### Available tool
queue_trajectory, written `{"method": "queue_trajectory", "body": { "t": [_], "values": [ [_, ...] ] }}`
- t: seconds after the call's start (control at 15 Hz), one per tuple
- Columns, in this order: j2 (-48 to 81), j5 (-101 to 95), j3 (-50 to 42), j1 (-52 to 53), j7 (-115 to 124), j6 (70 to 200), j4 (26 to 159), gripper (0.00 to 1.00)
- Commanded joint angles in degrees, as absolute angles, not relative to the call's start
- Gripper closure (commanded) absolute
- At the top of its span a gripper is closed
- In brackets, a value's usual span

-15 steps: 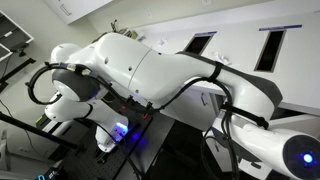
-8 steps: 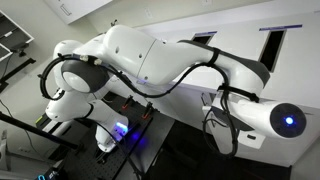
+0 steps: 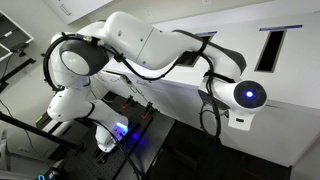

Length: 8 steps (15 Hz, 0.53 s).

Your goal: Close the far right cupboard door

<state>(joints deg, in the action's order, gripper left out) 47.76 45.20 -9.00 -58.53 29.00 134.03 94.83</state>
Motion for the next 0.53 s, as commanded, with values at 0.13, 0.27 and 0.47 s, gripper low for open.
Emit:
{"method": "queue_trajectory", "body": {
  "t": [0.13, 0.27, 0.47],
  "values": [
    [32.55, 47.29, -13.35, -54.41, 17.11, 144.06, 112.33, 1.00],
    [27.85, 44.09, -16.08, -53.21, 13.91, 143.07, 116.04, 1.00],
    [19.49, 36.76, -19.63, -52.31, 8.09, 141.71, 121.79, 1.00]
  ]
}}
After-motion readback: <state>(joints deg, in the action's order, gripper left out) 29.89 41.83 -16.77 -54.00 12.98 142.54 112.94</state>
